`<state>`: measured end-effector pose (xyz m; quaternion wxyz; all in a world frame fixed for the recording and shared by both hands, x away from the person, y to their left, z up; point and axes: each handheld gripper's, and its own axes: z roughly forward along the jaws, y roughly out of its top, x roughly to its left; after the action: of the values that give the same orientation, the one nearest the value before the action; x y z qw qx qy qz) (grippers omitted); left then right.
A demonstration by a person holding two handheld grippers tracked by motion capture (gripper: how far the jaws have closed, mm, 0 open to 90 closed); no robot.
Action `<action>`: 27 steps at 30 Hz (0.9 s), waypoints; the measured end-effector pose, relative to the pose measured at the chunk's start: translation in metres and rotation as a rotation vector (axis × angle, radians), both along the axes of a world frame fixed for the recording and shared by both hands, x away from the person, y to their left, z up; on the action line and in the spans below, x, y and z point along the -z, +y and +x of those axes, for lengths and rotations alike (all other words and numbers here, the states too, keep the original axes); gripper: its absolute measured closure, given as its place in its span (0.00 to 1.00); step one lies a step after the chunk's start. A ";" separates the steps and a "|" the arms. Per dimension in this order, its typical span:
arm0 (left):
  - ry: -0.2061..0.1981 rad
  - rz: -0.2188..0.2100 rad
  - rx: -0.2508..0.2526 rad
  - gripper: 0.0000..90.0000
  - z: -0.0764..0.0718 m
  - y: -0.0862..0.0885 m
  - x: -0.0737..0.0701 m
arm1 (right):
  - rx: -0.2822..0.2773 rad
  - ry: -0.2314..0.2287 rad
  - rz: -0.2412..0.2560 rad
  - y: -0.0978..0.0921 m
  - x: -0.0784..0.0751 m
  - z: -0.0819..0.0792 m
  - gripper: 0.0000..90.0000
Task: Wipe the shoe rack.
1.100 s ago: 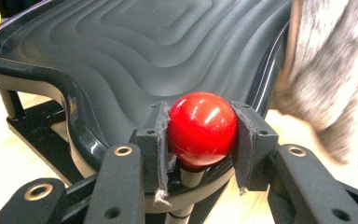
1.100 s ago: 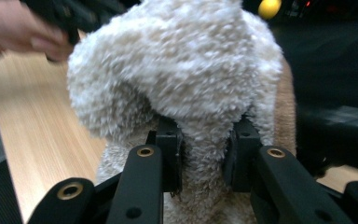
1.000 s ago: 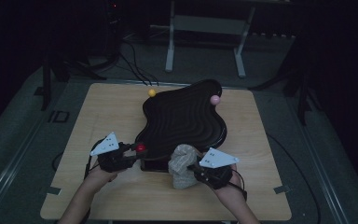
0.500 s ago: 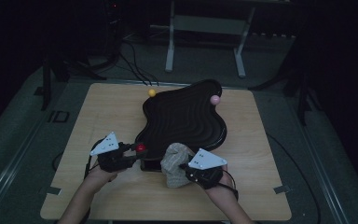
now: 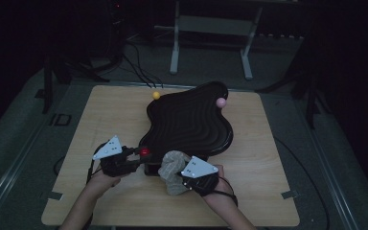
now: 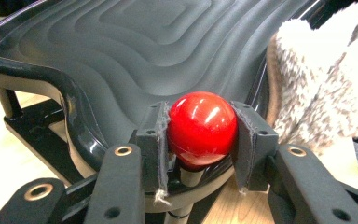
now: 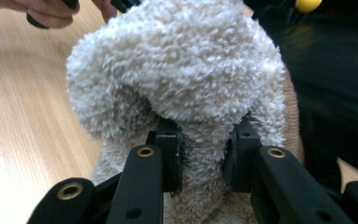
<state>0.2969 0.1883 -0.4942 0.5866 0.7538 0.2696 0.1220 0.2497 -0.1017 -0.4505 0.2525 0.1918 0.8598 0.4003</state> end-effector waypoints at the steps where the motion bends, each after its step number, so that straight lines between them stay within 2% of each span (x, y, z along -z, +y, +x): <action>1: 0.000 -0.002 0.000 0.67 0.000 0.000 0.000 | 0.004 -0.009 0.000 0.001 0.000 0.000 0.80; 3: 0.000 0.002 0.000 0.67 0.000 0.000 0.000 | 0.009 -0.008 -0.001 0.003 0.004 0.002 0.80; 6: 0.002 -0.001 -0.001 0.67 0.000 0.000 0.000 | 0.006 0.021 -0.001 0.007 0.013 0.007 0.80; 9: 0.001 0.001 -0.001 0.67 0.000 0.000 0.000 | -0.005 0.047 -0.001 0.011 0.014 0.008 0.80; 13: 0.001 0.003 0.000 0.67 0.000 0.000 0.000 | -0.011 0.035 -0.015 0.013 0.012 0.007 0.80; 17: 0.001 0.004 0.001 0.67 0.000 0.000 0.000 | -0.009 0.053 -0.002 0.014 0.018 0.012 0.80; 20: 0.001 0.002 0.000 0.67 0.000 0.000 0.000 | -0.013 0.056 -0.012 0.018 0.024 0.013 0.80; 27: 0.003 0.005 0.000 0.67 0.000 0.000 -0.001 | -0.019 0.031 -0.034 0.027 0.027 0.009 0.80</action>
<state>0.2970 0.1881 -0.4935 0.5844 0.7554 0.2703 0.1214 0.2591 -0.0742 -0.4774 0.2386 0.1855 0.8720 0.3851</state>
